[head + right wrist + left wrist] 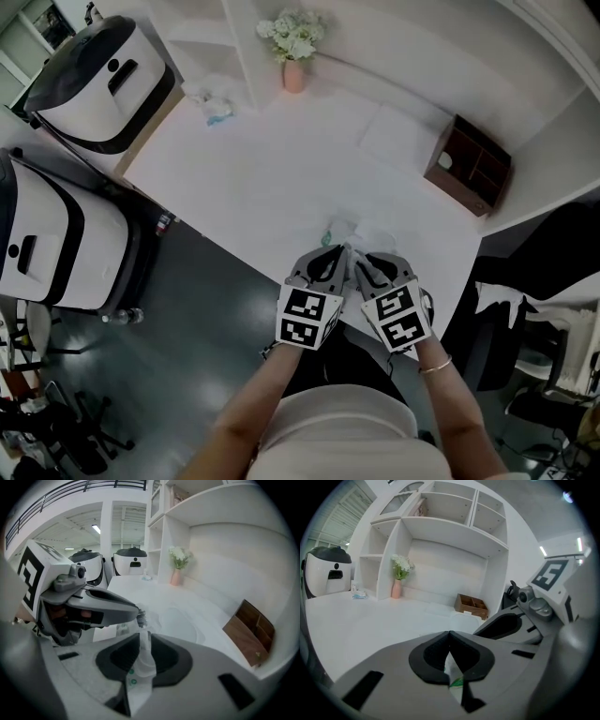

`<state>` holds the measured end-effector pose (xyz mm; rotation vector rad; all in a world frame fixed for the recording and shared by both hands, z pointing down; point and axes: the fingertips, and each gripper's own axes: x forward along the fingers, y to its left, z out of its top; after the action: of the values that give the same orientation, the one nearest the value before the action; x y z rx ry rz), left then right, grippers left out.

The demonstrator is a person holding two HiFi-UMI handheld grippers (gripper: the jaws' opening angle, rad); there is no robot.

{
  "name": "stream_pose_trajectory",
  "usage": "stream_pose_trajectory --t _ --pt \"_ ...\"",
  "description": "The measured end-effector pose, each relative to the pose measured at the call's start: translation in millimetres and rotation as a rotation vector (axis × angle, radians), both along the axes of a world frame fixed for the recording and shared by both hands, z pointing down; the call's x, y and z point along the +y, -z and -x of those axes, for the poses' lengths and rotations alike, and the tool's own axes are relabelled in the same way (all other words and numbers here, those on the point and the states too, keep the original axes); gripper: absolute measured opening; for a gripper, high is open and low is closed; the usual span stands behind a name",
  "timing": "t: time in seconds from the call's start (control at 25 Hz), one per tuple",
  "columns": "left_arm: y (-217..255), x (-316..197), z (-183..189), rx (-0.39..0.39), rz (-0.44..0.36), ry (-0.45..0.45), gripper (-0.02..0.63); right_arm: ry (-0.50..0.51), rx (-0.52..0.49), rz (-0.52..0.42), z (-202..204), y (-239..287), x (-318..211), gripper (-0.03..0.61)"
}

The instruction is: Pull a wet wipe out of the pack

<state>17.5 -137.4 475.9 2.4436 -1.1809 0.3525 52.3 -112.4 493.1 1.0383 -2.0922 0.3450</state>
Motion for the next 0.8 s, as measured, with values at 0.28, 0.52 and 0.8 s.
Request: stream_pose_trajectory --t 0.28,0.52,0.8 --pt "-1.3 -1.8 3.3 0.01 0.004 -0.001 -0.005 0.037 0.064 0.042 1.7 -5.3 -2.7 0.077" --pt "-2.0 -3.0 4.5 0.011 0.005 -0.004 -0.005 0.06 0.083 0.077 3.5 -9.2 -2.2 0.066" --pt "-2.2 -2.8 5.1 0.019 0.01 -0.003 -0.005 0.048 0.107 0.071 3.1 -9.5 -4.7 0.024"
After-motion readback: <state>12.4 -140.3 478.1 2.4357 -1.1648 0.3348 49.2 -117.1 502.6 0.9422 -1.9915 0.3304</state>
